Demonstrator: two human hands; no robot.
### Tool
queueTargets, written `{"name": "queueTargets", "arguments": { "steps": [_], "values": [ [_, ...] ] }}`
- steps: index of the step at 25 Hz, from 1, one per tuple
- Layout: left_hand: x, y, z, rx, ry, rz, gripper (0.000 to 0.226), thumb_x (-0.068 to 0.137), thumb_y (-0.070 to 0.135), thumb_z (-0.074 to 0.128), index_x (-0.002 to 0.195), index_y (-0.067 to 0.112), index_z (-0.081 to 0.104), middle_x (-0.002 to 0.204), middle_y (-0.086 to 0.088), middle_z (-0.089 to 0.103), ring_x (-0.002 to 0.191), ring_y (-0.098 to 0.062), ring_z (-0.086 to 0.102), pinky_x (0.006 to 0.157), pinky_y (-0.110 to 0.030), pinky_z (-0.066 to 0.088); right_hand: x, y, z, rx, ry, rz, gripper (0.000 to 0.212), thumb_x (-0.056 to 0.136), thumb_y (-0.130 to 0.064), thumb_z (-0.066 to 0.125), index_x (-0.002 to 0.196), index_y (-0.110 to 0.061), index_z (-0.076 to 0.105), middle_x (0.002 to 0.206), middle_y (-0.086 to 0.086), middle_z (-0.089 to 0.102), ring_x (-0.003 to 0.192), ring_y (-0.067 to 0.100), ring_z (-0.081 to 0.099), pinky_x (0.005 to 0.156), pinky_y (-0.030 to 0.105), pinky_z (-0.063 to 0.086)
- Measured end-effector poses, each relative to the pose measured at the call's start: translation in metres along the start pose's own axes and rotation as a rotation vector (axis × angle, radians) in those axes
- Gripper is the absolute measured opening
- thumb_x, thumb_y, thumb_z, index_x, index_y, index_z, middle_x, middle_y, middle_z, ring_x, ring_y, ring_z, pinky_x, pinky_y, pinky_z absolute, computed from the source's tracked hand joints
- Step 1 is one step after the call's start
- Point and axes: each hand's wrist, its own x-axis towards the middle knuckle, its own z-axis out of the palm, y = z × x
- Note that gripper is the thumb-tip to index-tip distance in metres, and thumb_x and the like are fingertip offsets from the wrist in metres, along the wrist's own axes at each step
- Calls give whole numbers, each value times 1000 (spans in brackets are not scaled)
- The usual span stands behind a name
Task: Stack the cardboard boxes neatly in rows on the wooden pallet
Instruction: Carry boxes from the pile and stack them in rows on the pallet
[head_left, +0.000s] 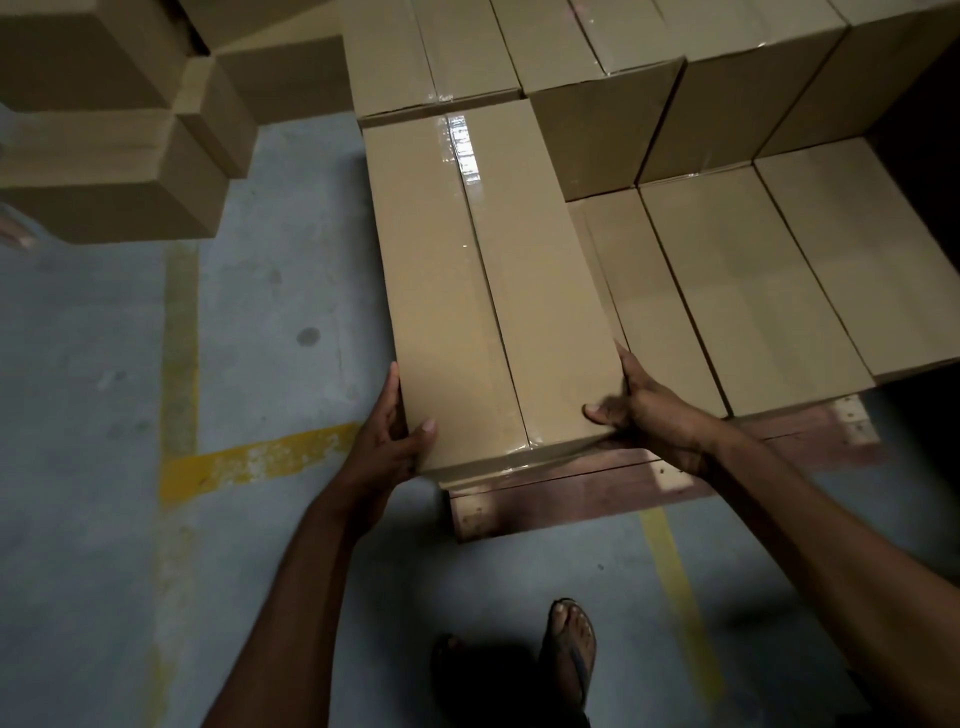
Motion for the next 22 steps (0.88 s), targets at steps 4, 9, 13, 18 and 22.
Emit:
{"name": "queueTargets", "arguments": {
  "steps": [4,9,13,18,22],
  "values": [
    [2,-5,2,-7,1,3,87,99,11,65,159,51,15,131,42,55,128,-2,55,100,-44,54,-3,-1,0,-14,15,27,92,91,8,64,156,-47,27,133,-8,66,103,11,66,90,36,53],
    [3,8,-2,22,50,5,93,91,3,73,160,39,22,140,26,51,125,-4,56,87,-33,59,-4,-23,2,-170,89,140,94,90,-4,71,158,-39,17,153,4,46,116,15,55,81,33,43],
    [8,37,-7,112,126,46,84,93,5,71,160,25,25,162,2,35,142,-22,45,114,-48,44,6,-55,14,-284,323,27,122,63,-38,88,163,-34,17,166,4,27,140,28,42,111,52,44],
    [39,104,-14,113,253,195,64,98,5,64,155,18,37,159,-7,40,141,-26,45,113,-38,41,42,-123,43,-476,477,-253,80,85,-29,81,155,-24,42,157,3,41,144,27,38,117,50,38],
    [107,172,-36,102,269,325,54,100,5,62,150,17,45,153,-5,49,133,-20,51,104,-30,44,103,-198,63,-605,492,-405,53,95,-26,72,145,-19,55,148,2,54,137,21,48,113,39,41]
  ]
}}
